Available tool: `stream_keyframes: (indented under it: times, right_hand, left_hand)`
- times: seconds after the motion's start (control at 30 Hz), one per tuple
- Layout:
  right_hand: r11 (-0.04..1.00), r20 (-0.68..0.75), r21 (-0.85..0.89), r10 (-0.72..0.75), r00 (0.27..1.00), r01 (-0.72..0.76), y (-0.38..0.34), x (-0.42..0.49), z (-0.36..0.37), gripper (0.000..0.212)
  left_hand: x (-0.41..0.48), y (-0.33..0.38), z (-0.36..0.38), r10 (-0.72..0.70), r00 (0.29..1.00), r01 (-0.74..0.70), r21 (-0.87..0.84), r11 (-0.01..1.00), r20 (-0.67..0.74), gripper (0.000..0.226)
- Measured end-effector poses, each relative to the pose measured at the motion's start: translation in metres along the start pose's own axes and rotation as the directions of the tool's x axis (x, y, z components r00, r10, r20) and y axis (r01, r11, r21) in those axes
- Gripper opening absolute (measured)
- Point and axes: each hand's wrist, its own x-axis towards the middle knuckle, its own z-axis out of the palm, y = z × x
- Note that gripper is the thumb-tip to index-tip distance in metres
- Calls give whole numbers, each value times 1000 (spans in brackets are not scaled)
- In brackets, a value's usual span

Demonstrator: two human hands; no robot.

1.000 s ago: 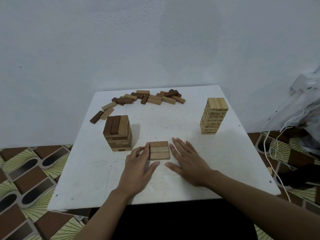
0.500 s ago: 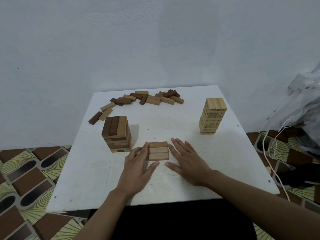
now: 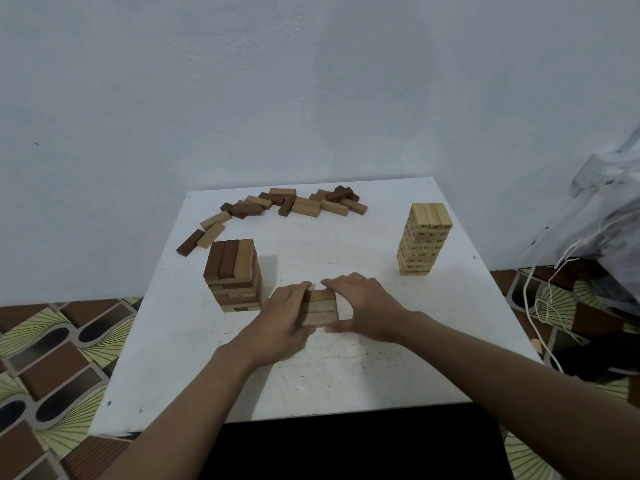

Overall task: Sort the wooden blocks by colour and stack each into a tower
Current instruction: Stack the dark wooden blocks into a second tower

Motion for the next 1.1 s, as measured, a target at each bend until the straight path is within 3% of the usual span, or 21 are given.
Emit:
stream_keyframes:
  times: [0.53,0.77,1.1]
  right_hand:
    - [992,-41,25,-124,991,125,5,-5,2,69]
    - [972,-48,200,-115,992,123,8,-15,-9,66]
    - [925,-269,245,-223,937,291,-25,-12,-54,65]
  left_hand:
    - [0,10,-5,42,998,-46,70,996,54,78]
    - [-4,32,-18,62,998,-62,74,995,14,80]
    - [-17,67,-86,168,981,-136,281,950,-93,75]
